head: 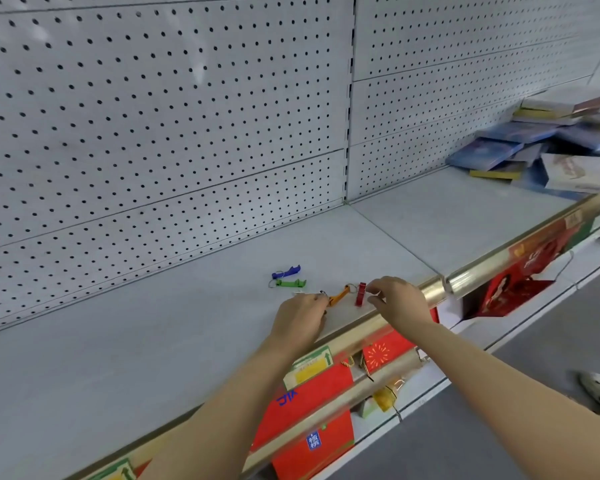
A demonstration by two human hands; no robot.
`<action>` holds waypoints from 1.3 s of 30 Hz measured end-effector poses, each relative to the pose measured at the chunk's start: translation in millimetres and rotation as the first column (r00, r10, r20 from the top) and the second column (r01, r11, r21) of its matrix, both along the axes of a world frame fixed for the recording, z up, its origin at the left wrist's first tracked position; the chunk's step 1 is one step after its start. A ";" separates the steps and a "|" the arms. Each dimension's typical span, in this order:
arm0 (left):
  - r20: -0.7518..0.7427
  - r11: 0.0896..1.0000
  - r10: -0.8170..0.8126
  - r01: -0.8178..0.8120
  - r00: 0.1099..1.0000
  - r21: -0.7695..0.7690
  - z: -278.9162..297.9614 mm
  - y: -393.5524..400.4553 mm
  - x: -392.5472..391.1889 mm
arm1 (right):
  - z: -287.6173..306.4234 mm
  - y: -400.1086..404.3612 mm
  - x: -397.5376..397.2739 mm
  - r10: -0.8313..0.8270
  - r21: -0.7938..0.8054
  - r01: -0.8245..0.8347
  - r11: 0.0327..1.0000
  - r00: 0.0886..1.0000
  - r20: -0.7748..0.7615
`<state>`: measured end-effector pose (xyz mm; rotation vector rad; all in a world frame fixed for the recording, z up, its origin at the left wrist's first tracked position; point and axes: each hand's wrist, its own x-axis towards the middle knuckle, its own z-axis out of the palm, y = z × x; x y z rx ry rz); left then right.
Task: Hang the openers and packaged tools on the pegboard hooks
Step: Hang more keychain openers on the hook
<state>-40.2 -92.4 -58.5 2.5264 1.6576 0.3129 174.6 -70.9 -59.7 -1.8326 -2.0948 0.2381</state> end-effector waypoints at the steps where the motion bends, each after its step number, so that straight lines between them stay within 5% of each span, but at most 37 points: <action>1: 0.002 1.000 -0.006 0.006 1.000 0.008 0.3 1.6 0.1 | -0.4 3.1 -1.3 -0.012 -0.010 0.012 1.000 1.000 -0.012; 4: 0.076 1.000 0.005 -0.006 0.997 0.012 -1.9 4.7 -5.1 | -3.3 13.7 -2.3 -0.046 -0.054 0.043 0.998 0.997 -0.057; 7: 0.334 0.987 0.157 -0.141 0.929 -0.072 -6.1 5.8 -15.6 | -6.9 22.2 0.0 -0.046 -0.094 0.040 0.995 0.997 -0.065; 10: 0.569 0.942 0.337 -0.265 0.750 -0.208 -5.3 4.1 -26.2 | -7.6 27.2 3.4 0.010 -0.084 -0.012 0.996 1.000 -0.016; 14: 0.777 0.883 0.466 -0.173 0.424 -0.436 6.1 2.5 -35.7 | -9.4 35.8 7.3 0.205 0.070 -0.215 0.974 0.971 0.122; 17: 0.828 0.845 0.531 -0.032 0.181 -0.535 15.9 -3.1 -39.1 | -12.1 45.7 9.9 0.349 0.086 -0.379 0.922 0.905 0.242; 23: 0.749 0.752 0.659 -0.030 0.058 -0.659 11.8 -9.9 -44.4 | -23.7 59.4 11.9 0.399 0.174 -0.488 0.855 0.835 0.379; 27: 0.726 0.739 0.673 -0.109 0.142 -0.665 3.3 -12.0 -53.1 | -22.7 50.3 6.1 0.324 0.272 -0.335 0.902 0.942 0.084; 30: 0.746 0.757 0.653 -0.154 0.131 -0.636 0.6 -12.0 -53.8 | -18.1 47.6 2.3 0.193 0.184 -0.156 0.971 0.961 -0.201; 34: 0.797 0.807 0.582 -0.230 0.161 -0.543 1.9 -13.7 -49.9 | -5.5 49.2 -6.3 0.093 0.084 -0.061 0.995 0.887 -0.453; 39: 0.848 0.828 0.524 -0.281 0.082 -0.485 18.4 -24.0 -43.9 | 23.2 45.3 -29.3 0.022 -0.016 -0.047 0.999 0.711 -0.703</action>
